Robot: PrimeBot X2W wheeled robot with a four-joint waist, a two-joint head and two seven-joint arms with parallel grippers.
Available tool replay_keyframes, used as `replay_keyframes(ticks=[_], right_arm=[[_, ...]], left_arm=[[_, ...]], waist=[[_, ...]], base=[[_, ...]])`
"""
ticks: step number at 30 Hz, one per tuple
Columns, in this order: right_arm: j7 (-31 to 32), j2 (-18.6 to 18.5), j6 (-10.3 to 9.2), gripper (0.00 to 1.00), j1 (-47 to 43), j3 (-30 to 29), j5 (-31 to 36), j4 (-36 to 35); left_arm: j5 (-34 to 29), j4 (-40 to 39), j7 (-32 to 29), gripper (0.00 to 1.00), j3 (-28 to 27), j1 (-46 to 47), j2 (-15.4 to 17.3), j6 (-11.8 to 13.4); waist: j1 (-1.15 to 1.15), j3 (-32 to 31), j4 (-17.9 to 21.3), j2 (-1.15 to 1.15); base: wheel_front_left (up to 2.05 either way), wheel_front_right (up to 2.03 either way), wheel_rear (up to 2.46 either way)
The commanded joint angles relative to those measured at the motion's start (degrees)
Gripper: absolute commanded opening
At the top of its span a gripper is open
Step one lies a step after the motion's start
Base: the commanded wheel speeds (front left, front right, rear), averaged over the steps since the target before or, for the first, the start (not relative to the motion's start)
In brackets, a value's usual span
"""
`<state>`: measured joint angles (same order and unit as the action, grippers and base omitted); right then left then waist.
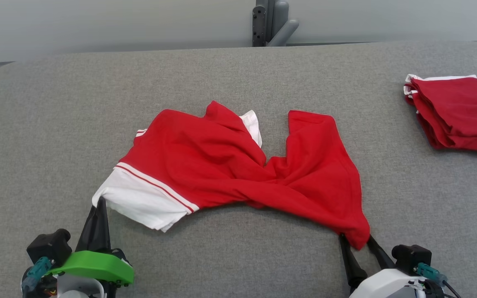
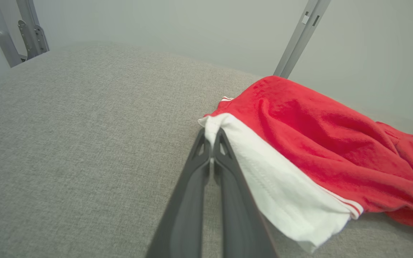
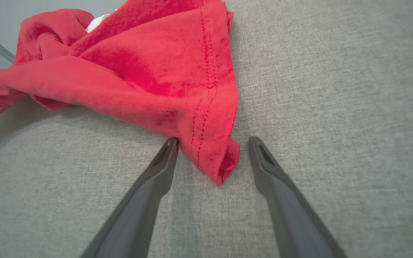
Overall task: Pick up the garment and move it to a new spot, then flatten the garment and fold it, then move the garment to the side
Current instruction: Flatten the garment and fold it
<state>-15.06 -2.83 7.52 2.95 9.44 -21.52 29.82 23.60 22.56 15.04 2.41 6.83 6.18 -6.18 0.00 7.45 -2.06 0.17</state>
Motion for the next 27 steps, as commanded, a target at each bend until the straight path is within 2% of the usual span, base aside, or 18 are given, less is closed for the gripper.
replay_keyframes(ticks=[1, 2, 4, 6, 7, 13, 18, 27], right_arm=[[-0.09, -0.12, -0.07, 1.00, 0.79, 0.40, -0.67, 0.93], [-0.04, -0.11, -0.07, 0.95, 0.94, 0.71, -1.05, 1.29], [0.03, -0.09, -0.06, 0.42, 1.03, 1.25, -2.08, 1.60], [0.02, -0.08, -0.06, 0.11, 1.12, 1.51, -2.51, 1.55], [0.01, -0.08, -0.06, 0.00, 1.04, 1.60, -3.01, 1.00], [-0.12, -0.14, -0.06, 0.00, 0.26, 0.82, -8.47, -6.23], [-0.13, -0.14, -0.06, 0.00, -0.13, 0.93, -13.94, -14.57], [-0.13, -0.13, -0.04, 0.00, -1.39, 1.65, -16.08, -25.95]], left_arm=[[-0.87, -0.20, 0.19, 0.00, 0.04, -0.05, -0.09, 0.23], [-0.95, -0.23, 0.19, 0.00, 0.13, 0.02, -0.12, 0.20], [-1.03, -0.28, 0.19, 0.00, 0.17, 0.19, -0.08, 0.21], [-0.93, -0.40, 0.19, 0.00, 0.06, 0.30, -0.02, 0.29], [-0.86, -0.49, 0.18, 0.00, 0.02, 0.29, -0.01, 0.34], [1.39, -2.55, 0.19, 0.00, -0.99, -0.06, -0.79, -0.21], [7.72, -6.04, 0.15, 0.00, -1.01, 0.36, -1.92, -0.91], [13.44, -16.14, -0.91, 0.00, 0.74, 1.30, -1.99, -1.28]], waist=[[0.00, 0.27, -0.35, -0.17], [0.00, 0.36, -0.46, -0.17], [0.00, 0.49, -0.63, -0.17], [0.00, 0.54, -0.63, -0.17], [0.00, 0.50, -0.58, -0.17], [0.00, -0.35, 0.43, -0.17], [0.00, -1.99, 1.39, -0.17], [0.00, -6.16, 2.57, -0.17]], base=[[0.00, 0.00, 0.00], [0.00, 0.00, 0.00], [0.00, 0.00, 0.00], [0.00, 0.00, 0.00], [0.00, 0.00, 0.00], [0.00, 0.00, 0.00], [0.00, 0.00, 0.00], [0.00, 0.00, 0.00]])
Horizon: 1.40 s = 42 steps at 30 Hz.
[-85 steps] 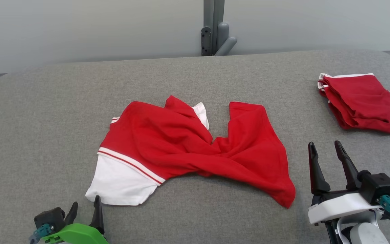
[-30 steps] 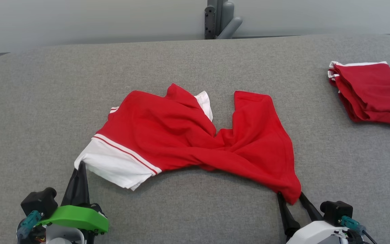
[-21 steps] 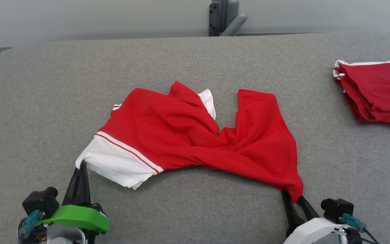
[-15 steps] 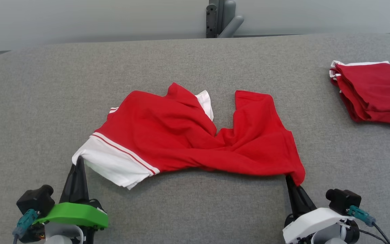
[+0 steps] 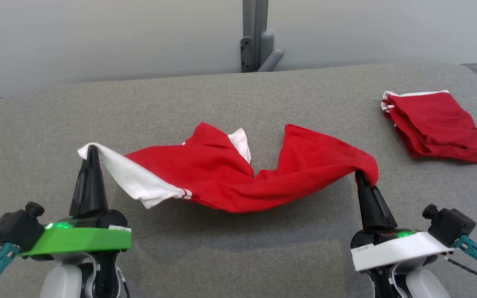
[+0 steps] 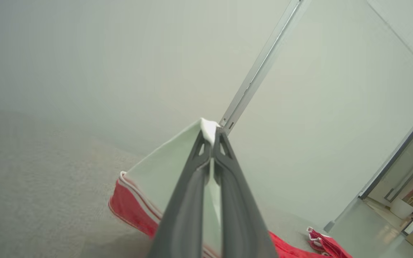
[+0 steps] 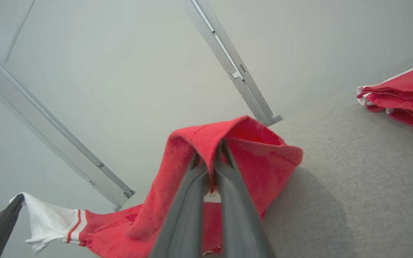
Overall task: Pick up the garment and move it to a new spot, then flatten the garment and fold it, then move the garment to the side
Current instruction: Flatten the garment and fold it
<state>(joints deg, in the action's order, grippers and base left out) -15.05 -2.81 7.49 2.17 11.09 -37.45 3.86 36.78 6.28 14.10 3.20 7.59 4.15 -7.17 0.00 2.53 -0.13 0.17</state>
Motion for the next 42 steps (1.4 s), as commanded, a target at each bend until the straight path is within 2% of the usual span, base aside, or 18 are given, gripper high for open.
replay_keyframes(ticks=[1, 6, 12, 17, 20, 26, 29, 32, 37, 38, 39, 42], right_arm=[[-0.10, -0.16, -0.01, 0.00, -0.72, -0.02, -0.44, -1.27], [2.63, -0.55, 0.00, 0.00, -1.20, -1.01, -3.36, -11.16], [7.36, -2.06, 0.00, 0.00, -0.16, -3.66, -6.47, -23.45], [10.94, -3.29, 0.00, 0.00, 2.14, -7.12, -5.58, -28.07], [13.09, -3.50, 0.00, 0.00, 4.56, -8.47, -5.13, -28.53], [17.32, -4.28, 0.00, 0.00, 15.19, -8.68, -4.10, -23.20], [19.31, -4.61, 0.00, 0.00, 25.16, -8.00, -4.02, -18.19], [19.81, -4.90, 0.00, 0.00, 37.86, -7.76, -2.12, -10.08], [15.66, -4.84, 0.00, 0.00, 60.41, -7.34, 4.18, 6.67], [14.34, -4.57, 0.00, 0.00, 64.05, -7.20, 5.31, 9.88], [14.34, -4.57, 0.00, 0.00, 64.05, -7.20, 5.31, 9.88], [9.45, -4.18, -0.01, 0.00, 73.56, -6.82, 7.91, 17.88]], left_arm=[[1.35, -1.62, -0.31, 0.00, -0.06, 0.55, 0.00, -0.25], [5.24, -13.34, -2.72, 0.00, -0.41, 1.25, 0.52, -0.24], [7.31, -26.19, -8.66, 0.00, 0.25, 4.66, 2.08, 1.28], [6.65, -31.98, -13.43, 0.00, 1.27, 10.12, 4.08, 2.47], [5.70, -32.37, -15.80, 0.00, 1.33, 14.65, 5.48, 3.16], [5.01, -24.84, -19.73, 0.00, 2.59, 27.12, 7.24, 2.94], [3.47, -17.58, -21.07, 0.00, 2.96, 36.54, 8.37, 2.77], [1.79, -8.24, -21.02, 0.00, 2.80, 47.61, 9.10, 2.88], [-2.83, 6.40, -15.55, 0.00, 1.53, 66.15, 10.08, 3.96], [-3.64, 8.59, -13.53, 0.00, 1.23, 69.18, 9.97, 4.09], [-3.64, 8.59, -13.53, 0.00, 1.23, 69.18, 9.97, 4.09], [-4.58, 13.65, -8.27, 0.00, 1.70, 76.45, 9.32, 2.57]], waist=[[0.00, -1.71, 0.81, -0.17], [0.00, -3.50, 1.70, -0.17], [0.00, -3.67, 2.18, -0.17], [0.00, -2.34, 2.18, -0.17], [0.00, 0.11, 2.07, -0.17], [0.00, 8.21, 1.61, -0.17], [0.00, 13.40, 1.42, -0.17], [0.00, 17.76, 1.41, -0.17], [0.00, 22.85, 1.25, -0.17], [0.00, 23.48, 1.09, -0.17], [0.00, 23.48, 1.09, -0.17], [0.00, 25.59, 0.14, -0.17]], base=[[0.00, 0.00, 0.00], [0.00, 0.00, 0.00], [0.00, 0.00, 0.00], [0.00, 0.00, 0.00], [0.00, 0.00, 0.00], [0.00, 0.00, 0.00], [0.00, 0.00, 0.00], [0.00, 0.00, 0.00], [0.00, 0.00, 0.00], [0.00, 0.00, 0.00], [0.00, 0.00, 0.00], [0.00, 0.00, 0.00]])
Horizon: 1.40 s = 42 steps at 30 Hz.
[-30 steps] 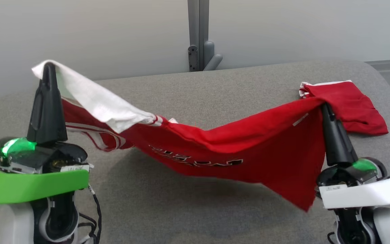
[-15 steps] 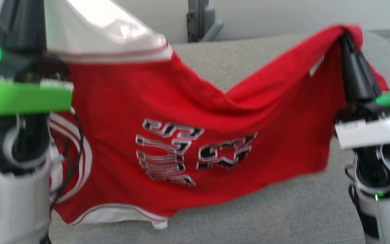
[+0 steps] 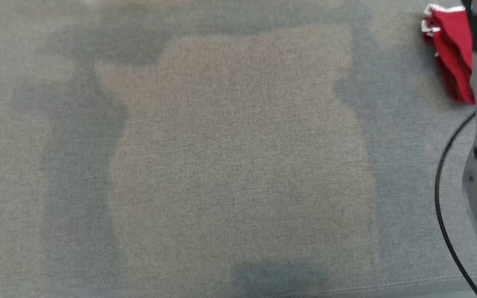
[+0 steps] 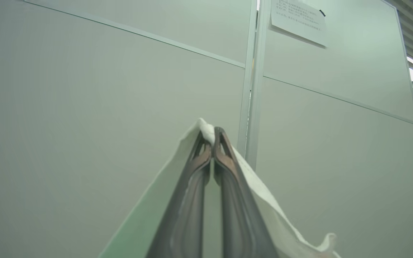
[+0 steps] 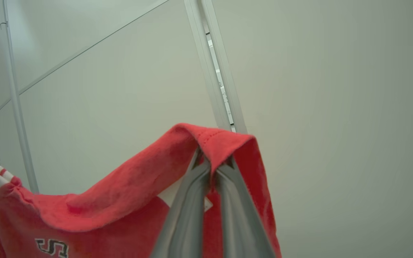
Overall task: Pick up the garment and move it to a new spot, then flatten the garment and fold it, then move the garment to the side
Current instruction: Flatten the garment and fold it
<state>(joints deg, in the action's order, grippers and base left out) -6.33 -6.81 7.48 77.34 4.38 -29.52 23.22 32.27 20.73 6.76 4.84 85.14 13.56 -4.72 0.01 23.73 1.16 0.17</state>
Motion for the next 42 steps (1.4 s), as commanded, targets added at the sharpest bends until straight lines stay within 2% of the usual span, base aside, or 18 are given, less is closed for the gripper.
replay_keyframes(ticks=[1, 4, 6, 12, 16, 22, 29, 36, 41, 42], right_arm=[[-0.64, -0.19, 0.01, 0.00, 0.41, 0.07, 0.45, 0.95], [-3.33, -0.04, 0.01, 0.00, 4.56, 1.23, 0.44, 7.19], [-4.37, -0.53, 0.00, 0.00, 5.01, 2.65, -0.04, 11.06], [-7.17, -1.96, 0.01, 0.00, -0.14, 7.57, -3.57, 19.83], [-7.55, -2.74, 0.01, 0.00, -4.91, 11.26, -9.39, 20.76], [-5.62, -6.82, 0.01, 0.00, -13.63, 14.97, -20.33, 14.05], [-4.89, -11.65, 0.00, 0.00, -29.57, 16.54, -29.61, -0.15], [-5.54, -14.13, 0.00, 0.00, -47.05, 15.97, -32.98, -12.13], [-6.60, -14.10, 0.00, 0.00, -58.25, 13.39, -32.04, -17.31], [-6.60, -14.10, 0.00, 0.00, -58.25, 13.39, -32.04, -17.31]], left_arm=[[-0.07, 0.64, 0.60, 0.00, 0.11, 0.25, -0.26, -0.29], [1.91, 3.86, 4.09, 0.00, -0.18, 2.37, -1.54, -1.43], [2.54, 5.95, 5.45, 0.00, 0.22, 0.66, -2.13, -1.90], [5.71, 9.17, 8.07, 0.00, 0.50, -7.94, -3.25, -2.74], [7.48, 7.04, 8.50, 0.00, 2.23, -14.88, -2.18, -2.77], [11.31, -3.22, 8.49, 0.00, 0.59, -26.51, 1.26, -2.80], [13.64, -14.84, 8.51, 0.00, -2.71, -43.59, 1.74, -2.77], [13.06, -20.42, 8.51, 0.00, -4.07, -61.30, 0.02, -2.54], [12.37, -22.73, 8.51, 0.00, -5.88, -72.55, -1.95, -1.97], [12.37, -22.73, 8.51, 0.00, -5.88, -72.55, -1.95, -1.97]], waist=[[-0.01, 5.07, -1.55, -0.17], [-0.01, 8.23, -2.89, -0.17], [-0.01, 10.48, -3.88, -0.17], [-0.01, 14.68, -5.24, -0.17], [-0.01, 15.02, -5.21, -0.17], [-0.01, 12.41, -4.39, -0.17], [-0.01, 6.71, -4.16, -0.17], [-0.01, 0.41, -4.64, -0.17], [-0.01, -3.65, -5.33, -0.17], [-0.01, -3.65, -5.33, -0.17]], base=[[0.00, 0.00, 0.00], [0.00, 0.00, 0.00], [0.00, 0.00, 0.00], [0.00, 0.00, 0.00], [0.00, 0.00, 0.00], [0.00, 0.00, 0.00], [0.00, 0.00, 0.00], [0.00, 0.00, 0.00], [0.00, 0.00, 0.00], [0.00, 0.00, 0.00]])
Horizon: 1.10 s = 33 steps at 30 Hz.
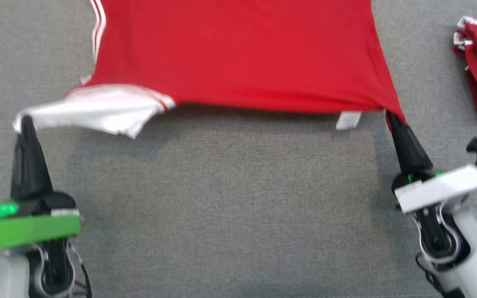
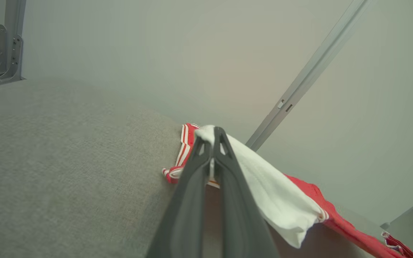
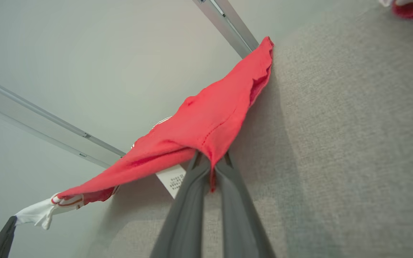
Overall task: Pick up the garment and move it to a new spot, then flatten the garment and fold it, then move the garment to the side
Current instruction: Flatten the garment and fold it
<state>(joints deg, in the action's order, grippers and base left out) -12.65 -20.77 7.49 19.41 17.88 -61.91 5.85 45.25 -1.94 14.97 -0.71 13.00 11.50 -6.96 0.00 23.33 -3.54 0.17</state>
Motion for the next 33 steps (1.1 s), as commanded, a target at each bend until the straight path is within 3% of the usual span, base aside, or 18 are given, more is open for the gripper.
replay_keyframes(ticks=[1, 10, 16, 22, 33], right_arm=[[-0.48, 0.02, -0.01, 0.00, -2.47, -0.75, 0.75, -0.64], [1.61, 2.96, -0.01, 0.00, -20.22, -5.01, 3.94, -7.86], [5.09, 6.17, -0.01, 0.00, -27.32, -8.13, 6.34, -11.48], [9.00, 10.66, -0.01, 0.00, -29.96, -8.84, 8.77, -11.17], [10.49, 13.17, -0.01, 0.00, -27.02, -9.09, 11.94, -3.62]], left_arm=[[-0.85, -0.24, 0.31, 0.00, -0.49, -2.45, -0.10, 0.28], [-0.65, -1.03, 0.31, 0.00, -2.04, -16.11, -4.17, -0.03], [-0.57, -2.13, 0.31, 0.00, -3.71, -22.05, -5.43, 0.34], [-0.27, -1.01, 0.31, 0.00, -3.74, -24.54, -6.60, 0.10], [-1.43, 4.07, 0.07, 0.00, 0.04, -20.77, -6.26, -0.28]], waist=[[0.00, -4.01, -0.76, -0.17], [0.00, -10.15, -1.25, -0.17], [0.00, -12.11, -0.05, -0.17], [0.00, -13.16, 0.94, -0.17], [0.00, -13.45, 1.30, -0.17]], base=[[0.00, 0.00, 0.00], [0.00, 0.00, 0.00], [0.00, 0.00, 0.00], [0.00, 0.00, 0.00], [0.00, 0.00, 0.00]])
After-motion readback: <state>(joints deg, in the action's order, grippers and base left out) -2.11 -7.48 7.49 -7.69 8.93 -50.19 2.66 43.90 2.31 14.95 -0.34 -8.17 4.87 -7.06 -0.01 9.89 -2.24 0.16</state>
